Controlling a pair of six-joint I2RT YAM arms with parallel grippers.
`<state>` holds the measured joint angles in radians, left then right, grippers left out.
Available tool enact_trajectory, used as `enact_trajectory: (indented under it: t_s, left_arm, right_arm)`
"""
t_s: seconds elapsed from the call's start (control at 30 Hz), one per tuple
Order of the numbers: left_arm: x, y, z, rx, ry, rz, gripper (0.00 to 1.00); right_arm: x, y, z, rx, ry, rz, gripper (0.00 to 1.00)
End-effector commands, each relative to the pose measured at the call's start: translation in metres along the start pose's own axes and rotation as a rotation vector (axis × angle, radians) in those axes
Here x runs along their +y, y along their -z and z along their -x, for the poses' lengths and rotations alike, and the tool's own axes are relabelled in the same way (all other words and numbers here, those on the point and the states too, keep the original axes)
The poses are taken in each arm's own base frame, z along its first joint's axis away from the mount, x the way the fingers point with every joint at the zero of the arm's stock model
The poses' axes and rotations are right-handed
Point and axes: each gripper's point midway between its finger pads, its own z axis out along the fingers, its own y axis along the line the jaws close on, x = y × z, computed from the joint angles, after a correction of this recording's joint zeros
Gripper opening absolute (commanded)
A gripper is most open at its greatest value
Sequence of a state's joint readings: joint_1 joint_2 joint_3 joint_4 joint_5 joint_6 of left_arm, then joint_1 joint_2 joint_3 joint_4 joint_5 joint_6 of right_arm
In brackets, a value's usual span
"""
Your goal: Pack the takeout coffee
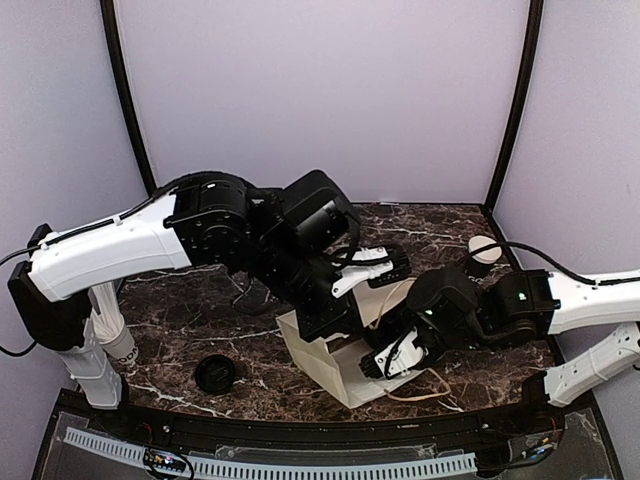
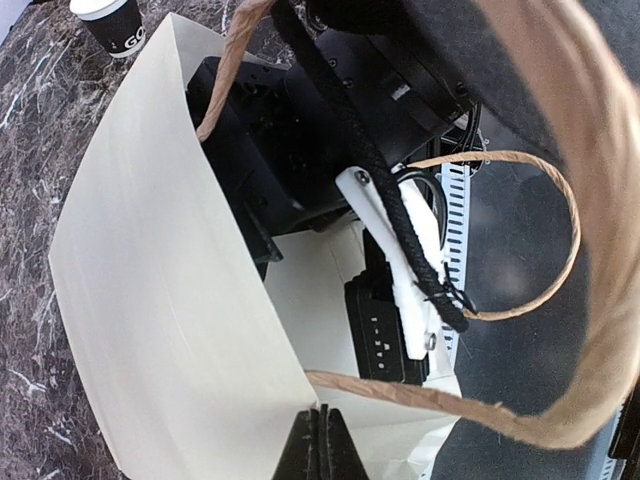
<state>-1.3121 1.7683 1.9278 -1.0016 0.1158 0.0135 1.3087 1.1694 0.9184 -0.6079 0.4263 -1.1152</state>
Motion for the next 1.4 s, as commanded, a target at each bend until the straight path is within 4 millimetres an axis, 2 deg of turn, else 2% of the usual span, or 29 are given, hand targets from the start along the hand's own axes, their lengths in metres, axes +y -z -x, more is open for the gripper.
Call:
enact_trajectory:
  t_s: [0.0,0.1,0.13,0.17,0.2,0.23,0.27,0.3,0.33,0.37,0.43,0.6,0.93,1.07,1.23,1.37]
  left_arm:
    - [0.0,0.015,0.003,-0.051,-0.024,-0.01,0.0]
    - [0.002,0.027,0.007,-0.106,-0.002,-0.041,0.0]
    - [0.009,0.027,0.006,-0.12,0.02,-0.044,0.0]
    - [0.008,0.035,0.008,-0.147,0.027,-0.069,0.0]
    - [0.016,0.033,0.007,-0.161,0.051,-0.068,0.0]
    - [0.015,0.041,0.011,-0.199,0.053,-0.095,0.0]
    - [0.025,0.039,0.006,-0.2,0.075,-0.095,0.0]
    - [0.024,0.047,0.012,-0.243,0.086,-0.123,0.0]
    - [0.032,0.044,0.007,-0.241,0.123,-0.126,0.0]
    - [0.03,0.049,0.011,-0.272,0.123,-0.154,0.0]
    - [0.033,0.049,0.009,-0.282,0.148,-0.188,0.0]
    - [0.02,0.044,0.012,-0.277,0.158,-0.289,0.0]
    - [-0.001,0.06,0.024,-0.306,0.192,-0.434,0.0]
    - [-0.006,0.058,0.022,-0.287,0.193,-0.484,0.0]
    - [-0.002,0.054,0.02,-0.275,0.204,-0.513,0.0]
    - [0.004,0.051,0.016,-0.28,0.212,-0.515,0.0]
  right_arm:
    - [-0.022,-0.002,0.004,-0.001,-0.004,-0.087,0.04]
    - [-0.026,-0.004,0.008,-0.002,-0.004,-0.086,0.04]
    - [-0.029,-0.005,0.008,-0.004,-0.007,-0.091,0.04]
    - [-0.031,-0.005,0.01,-0.005,-0.007,-0.097,0.04]
    - [-0.032,-0.006,0.011,-0.005,-0.003,-0.1,0.04]
    - [-0.033,-0.007,0.011,-0.004,0.001,-0.102,0.04]
    - [-0.033,-0.008,0.012,-0.004,0.005,-0.102,0.04]
    - [-0.034,-0.008,0.012,-0.006,0.006,-0.103,0.04]
    - [-0.037,-0.008,0.013,-0.007,0.005,-0.103,0.04]
    - [-0.039,-0.007,0.016,-0.013,0.001,-0.102,0.04]
    - [-0.045,-0.003,0.019,-0.021,-0.01,-0.104,0.04]
    - [-0.058,0.004,0.025,-0.021,-0.038,-0.094,0.04]
    - [-0.045,0.021,0.029,-0.023,-0.086,0.048,0.04]
    - [-0.035,0.034,0.042,-0.055,-0.07,0.121,0.05]
    - [-0.035,0.038,0.047,-0.059,-0.073,0.135,0.05]
    - [-0.025,0.036,0.045,-0.056,-0.06,0.158,0.05]
